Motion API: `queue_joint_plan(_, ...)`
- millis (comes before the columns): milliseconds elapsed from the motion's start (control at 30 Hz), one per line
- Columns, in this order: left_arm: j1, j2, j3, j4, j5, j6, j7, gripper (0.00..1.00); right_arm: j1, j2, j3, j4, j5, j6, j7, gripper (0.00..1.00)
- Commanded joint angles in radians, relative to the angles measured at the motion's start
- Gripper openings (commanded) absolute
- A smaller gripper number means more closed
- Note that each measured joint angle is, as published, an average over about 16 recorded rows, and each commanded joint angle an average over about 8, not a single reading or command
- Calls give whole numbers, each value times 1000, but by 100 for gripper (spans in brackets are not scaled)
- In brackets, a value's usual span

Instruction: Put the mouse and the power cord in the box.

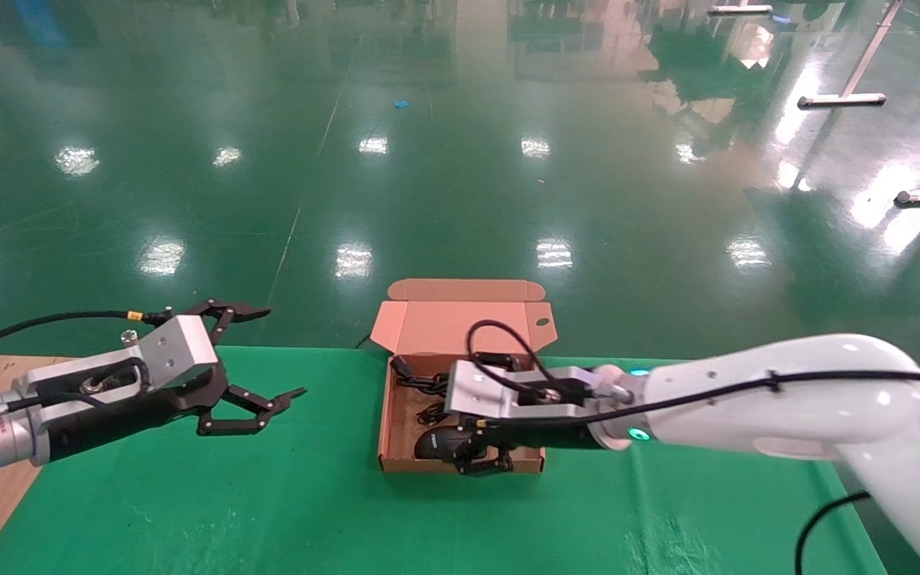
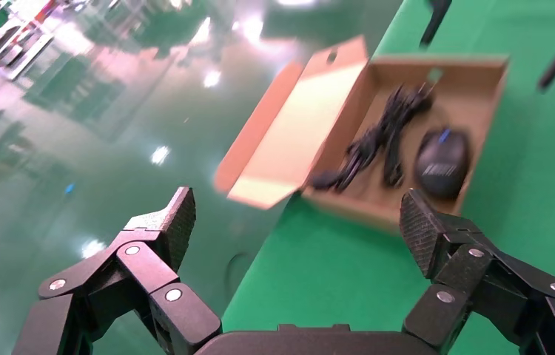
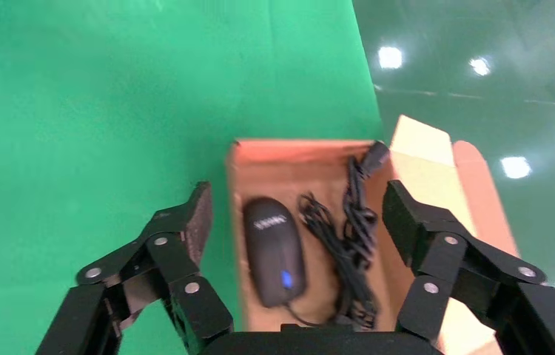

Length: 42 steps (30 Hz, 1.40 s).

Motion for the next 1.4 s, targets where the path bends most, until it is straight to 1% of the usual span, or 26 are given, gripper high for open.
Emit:
queue_joint_plan(33,9,-4,-21,-18,-8,28,-28,100,-19,26,30,22,29,-26,11,100)
queue_joint_plan(1300,189,-81,-417,-359,-153,558,-560,100,-386,509,598,433,577,-526,219,100)
queue_joint_plan(1400,198,-85,-439,-377,-161,586,-588,100,-409,540,634,459,611,-557,233,100)
